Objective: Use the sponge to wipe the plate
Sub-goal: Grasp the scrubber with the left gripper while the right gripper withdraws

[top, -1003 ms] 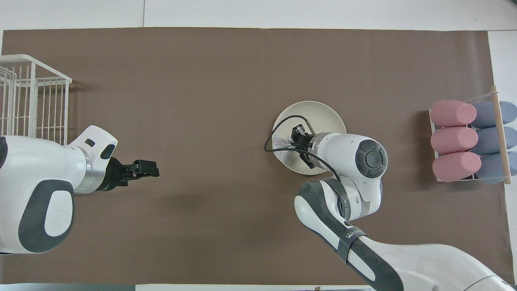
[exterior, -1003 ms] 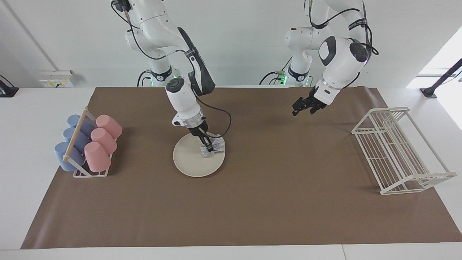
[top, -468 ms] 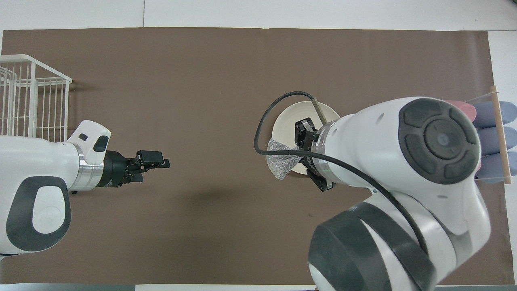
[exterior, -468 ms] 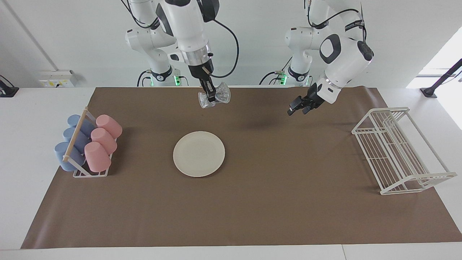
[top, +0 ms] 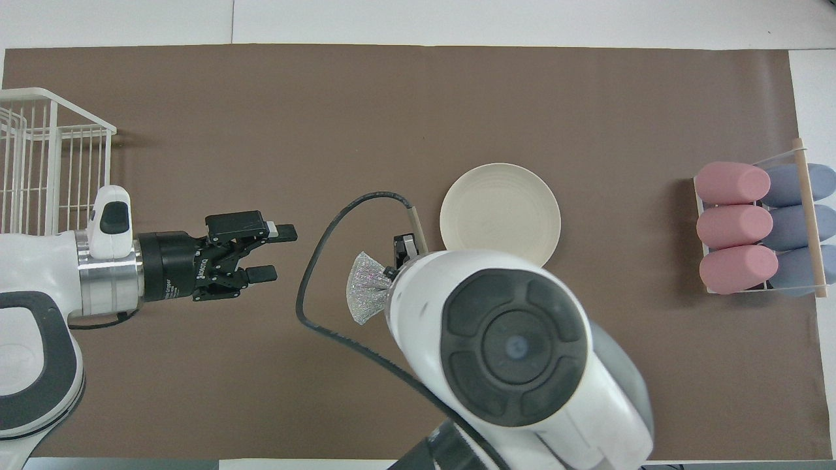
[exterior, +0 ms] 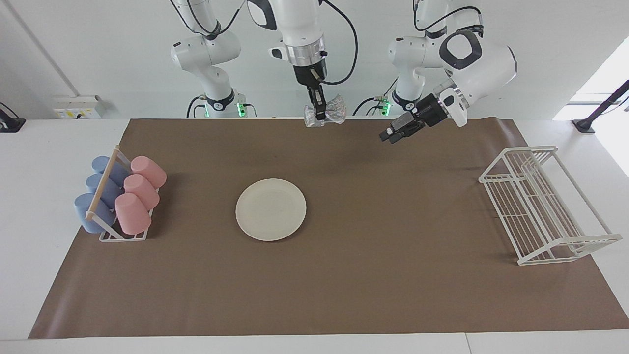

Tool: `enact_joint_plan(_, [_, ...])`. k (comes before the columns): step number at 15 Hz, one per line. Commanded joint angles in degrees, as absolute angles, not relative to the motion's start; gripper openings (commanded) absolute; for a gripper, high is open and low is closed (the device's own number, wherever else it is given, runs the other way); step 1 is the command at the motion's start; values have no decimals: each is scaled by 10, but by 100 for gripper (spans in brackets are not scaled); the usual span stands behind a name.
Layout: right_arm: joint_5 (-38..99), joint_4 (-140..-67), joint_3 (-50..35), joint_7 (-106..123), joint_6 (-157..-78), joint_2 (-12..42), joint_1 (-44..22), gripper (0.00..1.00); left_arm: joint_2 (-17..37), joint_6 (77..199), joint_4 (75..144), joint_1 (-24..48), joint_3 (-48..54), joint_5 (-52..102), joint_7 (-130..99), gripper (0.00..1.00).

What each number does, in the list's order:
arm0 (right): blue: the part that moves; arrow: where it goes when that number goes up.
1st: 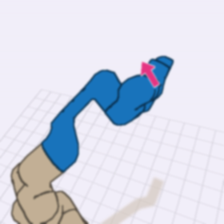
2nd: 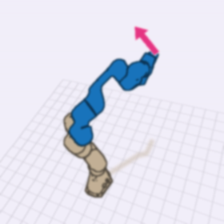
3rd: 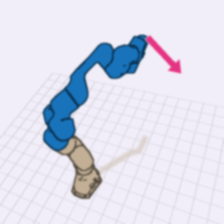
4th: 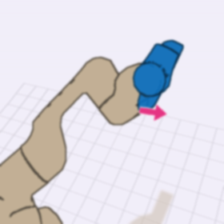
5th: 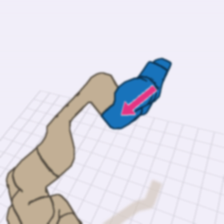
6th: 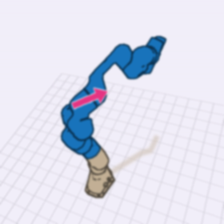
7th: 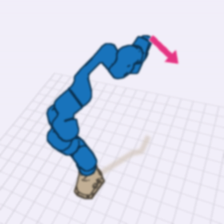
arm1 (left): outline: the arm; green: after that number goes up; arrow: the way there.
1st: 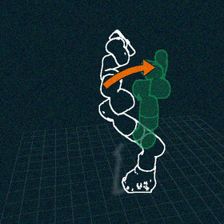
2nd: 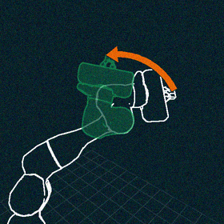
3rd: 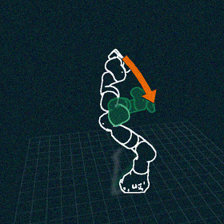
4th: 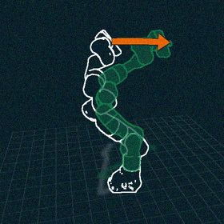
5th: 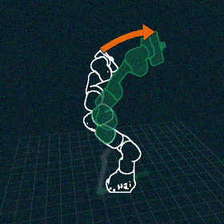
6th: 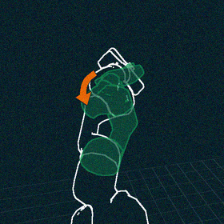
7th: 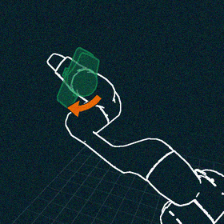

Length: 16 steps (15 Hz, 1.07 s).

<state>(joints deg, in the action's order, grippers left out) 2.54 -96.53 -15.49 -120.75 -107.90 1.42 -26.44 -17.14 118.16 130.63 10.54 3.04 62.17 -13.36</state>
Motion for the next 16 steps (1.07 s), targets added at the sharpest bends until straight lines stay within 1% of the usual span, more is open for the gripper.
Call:
enact_joint_plan(1, [-13, -956, -156, -1238, -1082, 28, -282, 0, -184, 1117, 1299, 110, 22, 690, -92, 100])
enact_joint_plan(3, [-18, -957, -156, -1238, -1078, 28, -282, 0, -189, 1105, 1305, 112, 21, 735, -50, 100])
enact_joint_plan(5, [-18, -957, -156, -1238, -1078, 28, -282, 0, -190, 1098, 1317, 120, 24, 739, -21, 100])
enact_joint_plan(8, [-19, -957, -156, -1238, -1078, 28, -282, 0, -171, 1095, 1346, 126, 22, 793, 61, 100])
enact_joint_plan(12, [-20, -956, -156, -1238, -1078, 29, -282, 0, -160, 1106, 1348, 142, 25, 846, 60, 100])
enact_joint_plan(13, [-20, -956, -156, -1238, -1078, 29, -281, 0, -158, 1116, 1348, 155, 25, 848, 59, 87])
enact_joint_plan(15, [-21, -956, -156, -1238, -1077, 29, -281, 0, -160, 1118, 1356, 165, 24, 850, 59, 57])
enact_joint_plan(16, [-21, -956, -156, -1238, -1077, 29, -281, 0, -161, 1115, 1359, 166, 24, 850, 57, 34])
